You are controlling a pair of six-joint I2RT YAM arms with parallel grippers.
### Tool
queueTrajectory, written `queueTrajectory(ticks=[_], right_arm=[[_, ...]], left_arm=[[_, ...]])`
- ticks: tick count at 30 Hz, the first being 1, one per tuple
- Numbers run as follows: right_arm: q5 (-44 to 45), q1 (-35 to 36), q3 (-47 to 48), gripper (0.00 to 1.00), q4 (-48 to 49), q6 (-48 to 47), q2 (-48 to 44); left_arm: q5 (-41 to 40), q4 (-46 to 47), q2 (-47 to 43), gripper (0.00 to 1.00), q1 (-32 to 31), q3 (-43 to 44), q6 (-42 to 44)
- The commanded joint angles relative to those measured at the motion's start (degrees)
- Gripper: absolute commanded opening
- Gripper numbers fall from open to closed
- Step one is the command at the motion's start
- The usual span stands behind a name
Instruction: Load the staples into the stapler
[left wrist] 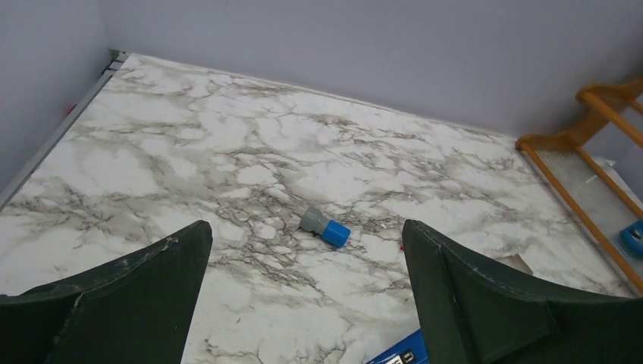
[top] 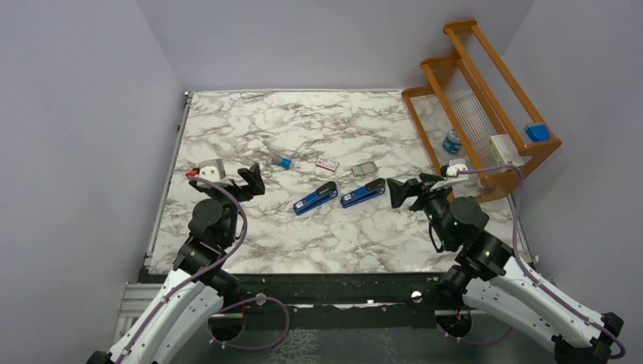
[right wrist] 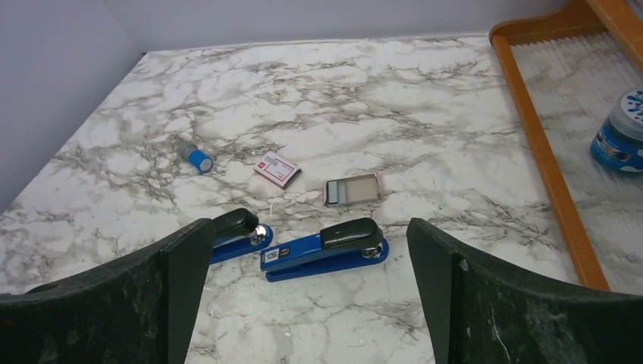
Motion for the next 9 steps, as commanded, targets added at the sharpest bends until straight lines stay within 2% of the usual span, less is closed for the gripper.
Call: queueTrajectory(ticks=[1,9], right_arm=[[4.8,0.3,-3.7,1.00,-0.9,2.1,-2.9],[6.1,0.3,-6.9,1.00,-1.7,5.9,-5.4]], left_arm=[[-10.0,-2.7,-2.1,0.99,0.1,-2.5,-6.5],[-10.8,-2.9,-1.5,0.99,0.1,-3.1,-7.3]])
